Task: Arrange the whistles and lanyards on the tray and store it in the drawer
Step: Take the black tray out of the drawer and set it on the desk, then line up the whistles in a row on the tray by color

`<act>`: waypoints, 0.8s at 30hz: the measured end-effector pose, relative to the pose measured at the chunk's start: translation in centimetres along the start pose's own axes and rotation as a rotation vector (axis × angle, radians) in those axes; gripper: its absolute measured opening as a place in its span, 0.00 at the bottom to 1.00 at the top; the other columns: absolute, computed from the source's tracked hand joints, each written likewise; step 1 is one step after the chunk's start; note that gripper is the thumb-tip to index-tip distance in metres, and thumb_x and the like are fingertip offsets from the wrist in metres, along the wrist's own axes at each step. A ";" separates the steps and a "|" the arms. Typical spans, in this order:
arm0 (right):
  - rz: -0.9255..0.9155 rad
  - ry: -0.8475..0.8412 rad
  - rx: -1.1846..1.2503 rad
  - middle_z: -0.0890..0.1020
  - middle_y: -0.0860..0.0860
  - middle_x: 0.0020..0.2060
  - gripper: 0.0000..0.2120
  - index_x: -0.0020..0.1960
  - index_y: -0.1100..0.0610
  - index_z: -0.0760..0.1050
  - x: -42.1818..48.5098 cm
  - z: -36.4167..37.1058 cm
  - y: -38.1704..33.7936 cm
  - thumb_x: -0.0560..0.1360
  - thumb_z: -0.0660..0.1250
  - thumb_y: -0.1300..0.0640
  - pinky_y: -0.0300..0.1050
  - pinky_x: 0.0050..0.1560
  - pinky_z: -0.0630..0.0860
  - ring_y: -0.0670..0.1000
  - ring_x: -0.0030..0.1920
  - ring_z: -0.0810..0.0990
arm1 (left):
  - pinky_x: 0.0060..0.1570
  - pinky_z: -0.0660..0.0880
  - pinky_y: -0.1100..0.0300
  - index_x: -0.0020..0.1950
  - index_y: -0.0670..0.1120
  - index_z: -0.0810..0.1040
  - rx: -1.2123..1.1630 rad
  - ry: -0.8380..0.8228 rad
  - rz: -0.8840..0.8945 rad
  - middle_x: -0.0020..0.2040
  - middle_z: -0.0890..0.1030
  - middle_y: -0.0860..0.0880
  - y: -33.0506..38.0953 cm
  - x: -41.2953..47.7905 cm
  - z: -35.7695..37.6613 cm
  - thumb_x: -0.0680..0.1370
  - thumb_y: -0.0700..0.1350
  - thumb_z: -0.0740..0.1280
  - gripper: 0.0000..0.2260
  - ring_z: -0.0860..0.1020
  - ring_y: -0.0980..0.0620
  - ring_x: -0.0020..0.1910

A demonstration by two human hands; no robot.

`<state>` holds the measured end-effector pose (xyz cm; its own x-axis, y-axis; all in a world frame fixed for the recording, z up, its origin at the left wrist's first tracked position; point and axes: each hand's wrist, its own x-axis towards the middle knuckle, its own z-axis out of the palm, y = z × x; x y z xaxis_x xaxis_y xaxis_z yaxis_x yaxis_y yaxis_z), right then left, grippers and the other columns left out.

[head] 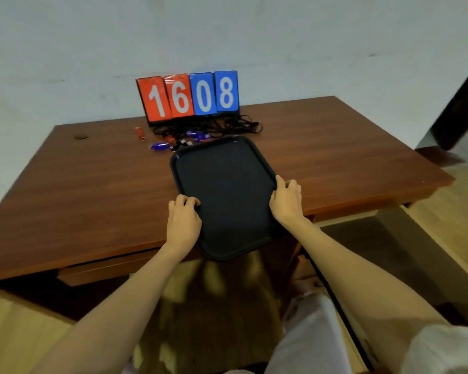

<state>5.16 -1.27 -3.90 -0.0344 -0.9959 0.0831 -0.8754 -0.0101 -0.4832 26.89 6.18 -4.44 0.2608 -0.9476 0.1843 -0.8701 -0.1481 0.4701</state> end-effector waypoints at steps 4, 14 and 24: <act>-0.047 -0.080 -0.079 0.66 0.61 0.65 0.21 0.74 0.57 0.58 1.4 1.7 -1.5 0.81 0.54 0.58 0.54 0.63 0.68 0.61 0.64 0.65 | 0.54 0.71 0.52 0.60 0.42 0.74 0.078 -0.051 -0.054 0.61 0.72 0.44 -1.3 0.2 -1.1 0.80 0.37 0.56 0.12 0.67 0.43 0.60; -0.388 -0.302 -0.388 0.49 0.58 0.77 0.21 0.75 0.57 0.57 5.0 1.6 -2.5 0.83 0.49 0.57 0.61 0.75 0.45 0.60 0.76 0.42 | 0.76 0.46 0.48 0.76 0.45 0.58 0.518 -0.380 0.130 0.77 0.57 0.43 -2.8 2.8 -3.1 0.82 0.48 0.51 0.23 0.50 0.44 0.77; -0.286 -0.350 -0.423 0.65 0.57 0.70 0.21 0.72 0.58 0.64 0.5 2.0 -5.6 0.82 0.53 0.50 0.57 0.68 0.63 0.60 0.71 0.62 | 0.60 0.67 0.51 0.63 0.39 0.73 0.732 -0.245 0.072 0.58 0.76 0.42 1.2 -0.2 -1.4 0.82 0.54 0.48 0.23 0.76 0.43 0.55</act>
<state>11.00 -1.89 -2.94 0.3272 -0.9300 -0.1671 -0.9444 -0.3160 -0.0905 26.39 6.59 -2.71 0.1676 -0.9849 -0.0437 -0.9584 -0.1524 -0.2414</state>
